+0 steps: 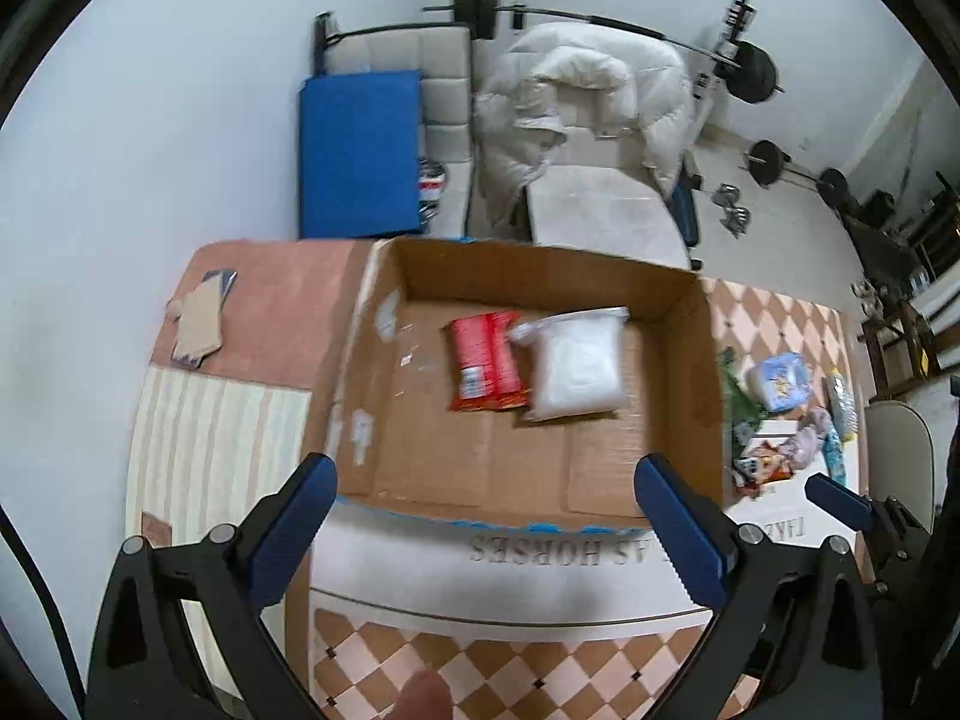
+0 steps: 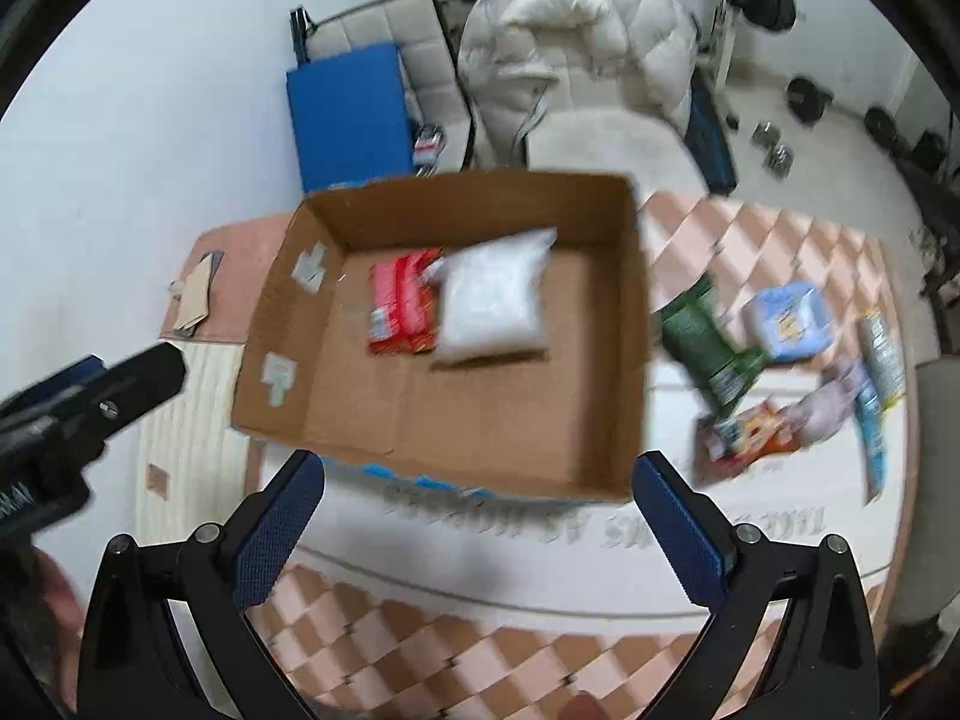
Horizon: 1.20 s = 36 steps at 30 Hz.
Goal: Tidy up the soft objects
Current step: 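Carry both bags into the cardboard box and open both tools, then grasp the green snack bag with the left tool while the right tool grasps the milk pouch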
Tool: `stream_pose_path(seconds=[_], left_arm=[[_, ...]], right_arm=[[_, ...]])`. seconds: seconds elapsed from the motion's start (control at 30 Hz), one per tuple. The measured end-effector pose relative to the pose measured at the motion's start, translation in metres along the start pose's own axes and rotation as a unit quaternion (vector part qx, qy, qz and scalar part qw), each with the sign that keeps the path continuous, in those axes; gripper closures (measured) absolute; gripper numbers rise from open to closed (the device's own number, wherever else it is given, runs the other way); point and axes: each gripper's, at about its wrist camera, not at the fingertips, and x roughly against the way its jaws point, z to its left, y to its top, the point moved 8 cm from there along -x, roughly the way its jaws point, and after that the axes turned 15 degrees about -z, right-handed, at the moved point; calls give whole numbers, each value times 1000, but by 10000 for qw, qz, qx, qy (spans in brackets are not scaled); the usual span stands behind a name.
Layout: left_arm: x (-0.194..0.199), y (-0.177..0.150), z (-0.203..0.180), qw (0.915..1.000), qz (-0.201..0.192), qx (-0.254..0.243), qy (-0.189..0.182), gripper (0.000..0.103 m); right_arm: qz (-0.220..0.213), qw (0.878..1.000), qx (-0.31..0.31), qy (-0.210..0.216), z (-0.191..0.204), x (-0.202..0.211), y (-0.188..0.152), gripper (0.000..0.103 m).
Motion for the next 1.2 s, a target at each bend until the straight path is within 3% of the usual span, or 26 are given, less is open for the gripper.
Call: stream_pose_path(seconds=[0.1,0.2,0.3,0.4,0.5,0.67,0.87,0.97,1.0,1.1,1.2], left_arm=[[-6,9,-42,9998,42,-157,-148,1],[-26,14,-97,9983,325,-78,-471,1],[-55,12,-151,9940,741,102,-804,1],[-96,6,-201,9878,1198,151,-985,1],[-132,-1,-231,9834,1550,309,-893,4],[-168,-21,-248,9778,1923,598,-574,7],[-198,-32,-246,9768,2038,644,-116,7],[-205,-28,-246,9786,1982,547,64,8],[-206,-27,-246,9788,1970,546,106,8],[-206,-25,-251,9808,1901,398,184,8],[-197,-20,-261,9859,1648,-34,274,8]], right_arm=[[-1,9980,-620,99,-46,10,3,0],[137,9909,-1319,-212,-115,11,2,0],[358,9730,-2267,-234,-190,2,0,0],[649,9466,-3158,-55,-255,-23,4,0],[1012,9219,-3739,50,-305,-64,12,0],[1510,8975,-4143,-28,-338,-136,22,1],[2081,9009,-3777,-496,-347,-206,19,1],[2339,9097,-3348,-755,-345,-224,13,6],[2387,9172,-3062,-899,-346,-227,11,9],[2448,9365,-2301,-1002,-343,-224,9,38],[2578,9494,-1351,-1180,-349,-217,-1,44]])
